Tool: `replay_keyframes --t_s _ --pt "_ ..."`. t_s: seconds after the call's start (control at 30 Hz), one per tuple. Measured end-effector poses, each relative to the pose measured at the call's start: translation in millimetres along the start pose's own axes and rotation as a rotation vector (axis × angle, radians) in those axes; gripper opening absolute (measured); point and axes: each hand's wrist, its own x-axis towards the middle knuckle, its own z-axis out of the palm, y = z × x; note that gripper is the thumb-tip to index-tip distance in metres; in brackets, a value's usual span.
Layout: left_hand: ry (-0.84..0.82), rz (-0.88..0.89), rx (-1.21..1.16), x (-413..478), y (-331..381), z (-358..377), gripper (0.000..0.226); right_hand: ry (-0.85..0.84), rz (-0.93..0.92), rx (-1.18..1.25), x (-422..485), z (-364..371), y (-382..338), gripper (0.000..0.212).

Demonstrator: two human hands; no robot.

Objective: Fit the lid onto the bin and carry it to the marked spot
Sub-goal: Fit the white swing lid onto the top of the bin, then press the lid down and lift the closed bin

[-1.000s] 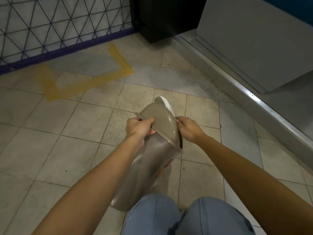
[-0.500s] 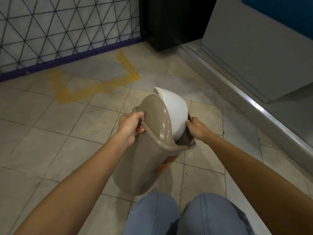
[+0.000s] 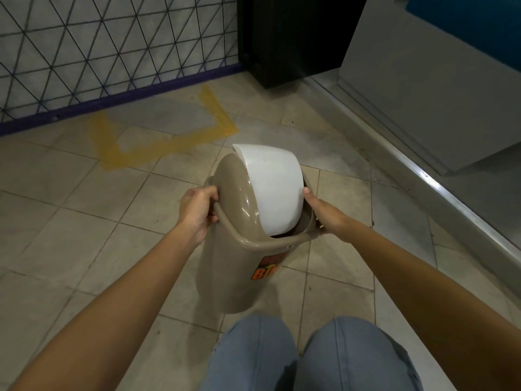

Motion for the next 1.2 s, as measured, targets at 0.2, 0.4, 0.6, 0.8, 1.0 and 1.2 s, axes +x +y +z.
replay_keyframes --t_s 0.2,0.4,0.6,0.8,1.0,1.2 --pt "0.015 0.038 0.020 4.2 -5.0 -14.7 0.013 -0.063 -0.007 0.012 -2.1 2.1 -11.5 0.085" --pt "0.047 0.109 0.049 6.0 -14.5 -31.1 0.012 -0.094 -0.101 -0.037 -7.4 4.9 -20.0 0.078" --pt "0.068 0.101 0.039 8.8 -22.3 -44.9 0.018 -0.086 -0.161 -0.079 -4.7 14.9 -23.7 0.070" --pt "0.054 0.081 0.041 9.0 -23.2 -55.8 0.026 -0.101 -0.232 -0.137 -6.4 21.1 -29.1 0.062" --pt "0.044 0.079 0.053 3.0 -27.3 -63.1 0.032 -0.070 -0.385 -0.400 -9.5 22.5 -26.9 0.117" --pt "0.031 0.121 0.100 -2.4 -27.8 -68.5 0.052 -0.097 -0.427 -0.468 -9.3 29.0 -27.9 0.131"
